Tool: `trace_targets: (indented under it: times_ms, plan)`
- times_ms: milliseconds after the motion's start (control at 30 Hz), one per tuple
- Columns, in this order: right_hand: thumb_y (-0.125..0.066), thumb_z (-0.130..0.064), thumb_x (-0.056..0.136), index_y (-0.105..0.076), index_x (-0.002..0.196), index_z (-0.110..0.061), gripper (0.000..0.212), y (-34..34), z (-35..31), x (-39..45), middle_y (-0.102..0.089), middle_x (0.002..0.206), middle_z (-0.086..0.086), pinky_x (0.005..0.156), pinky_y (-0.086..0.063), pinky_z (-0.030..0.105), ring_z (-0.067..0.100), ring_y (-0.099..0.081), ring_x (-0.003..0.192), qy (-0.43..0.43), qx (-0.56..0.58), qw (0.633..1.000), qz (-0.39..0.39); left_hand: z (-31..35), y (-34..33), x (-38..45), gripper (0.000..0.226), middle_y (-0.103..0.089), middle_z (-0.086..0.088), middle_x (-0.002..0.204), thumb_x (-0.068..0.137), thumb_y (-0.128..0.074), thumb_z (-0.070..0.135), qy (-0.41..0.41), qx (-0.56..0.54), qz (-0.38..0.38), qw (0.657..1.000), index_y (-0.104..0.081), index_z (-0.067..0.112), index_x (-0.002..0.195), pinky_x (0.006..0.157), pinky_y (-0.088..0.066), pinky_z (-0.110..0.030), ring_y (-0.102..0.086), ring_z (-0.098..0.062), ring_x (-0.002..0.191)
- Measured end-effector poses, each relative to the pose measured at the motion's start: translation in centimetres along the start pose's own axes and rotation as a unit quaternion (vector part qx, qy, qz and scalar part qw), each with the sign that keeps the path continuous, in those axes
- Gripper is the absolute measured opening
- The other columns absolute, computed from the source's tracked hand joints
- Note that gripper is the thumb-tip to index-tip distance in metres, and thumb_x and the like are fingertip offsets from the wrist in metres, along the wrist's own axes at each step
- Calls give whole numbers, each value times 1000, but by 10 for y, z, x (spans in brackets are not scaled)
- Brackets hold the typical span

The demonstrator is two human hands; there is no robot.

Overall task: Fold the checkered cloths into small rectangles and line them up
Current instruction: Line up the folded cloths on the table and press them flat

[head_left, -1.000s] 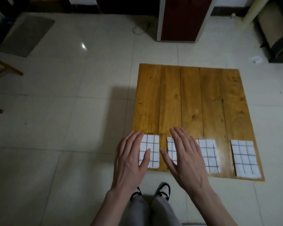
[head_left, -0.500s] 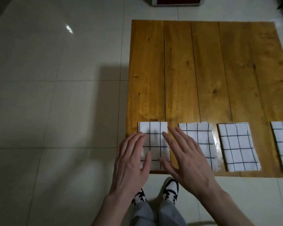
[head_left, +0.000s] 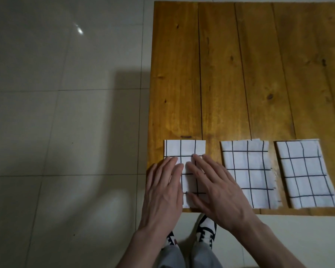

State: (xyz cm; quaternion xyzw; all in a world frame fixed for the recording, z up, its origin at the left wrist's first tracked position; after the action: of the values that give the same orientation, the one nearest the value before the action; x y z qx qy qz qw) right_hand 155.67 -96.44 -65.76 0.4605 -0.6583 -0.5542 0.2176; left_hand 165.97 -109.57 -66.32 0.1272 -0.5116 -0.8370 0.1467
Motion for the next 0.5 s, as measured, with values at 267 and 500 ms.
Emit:
trace_targets:
  times_ms: [267, 500]
  plan:
    - [-42, -60, 104, -26, 166, -22, 74, -3, -15, 8, -19, 174, -2, 126, -32, 49, 20, -13, 162, -3, 34, 999, 4, -12, 7, -3, 43, -45, -3, 159, 106, -37, 18, 7, -1, 13, 1000, -53, 14, 146, 122, -36, -47, -35, -19, 153]
    - [-43, -60, 103, -29, 165, -22, 73, -2, -17, 8, -21, 174, -3, 126, -30, 45, 20, -13, 162, -5, 43, 999, 13, -14, 8, -4, 43, -44, -3, 160, 106, -40, 16, 13, -13, 8, 1000, -52, 14, 147, 122, -36, -46, -34, -18, 153]
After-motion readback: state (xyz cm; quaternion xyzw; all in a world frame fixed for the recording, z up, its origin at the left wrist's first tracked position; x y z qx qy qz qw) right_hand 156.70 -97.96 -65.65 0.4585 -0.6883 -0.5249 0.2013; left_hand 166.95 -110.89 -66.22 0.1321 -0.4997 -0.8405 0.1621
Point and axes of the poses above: each hand's wrist, its own x-axis towards the middle knuckle, its own y-axis out of the back of the hand, z = x × y, the point moved 4 cm from there along x, towards the middle knuckle
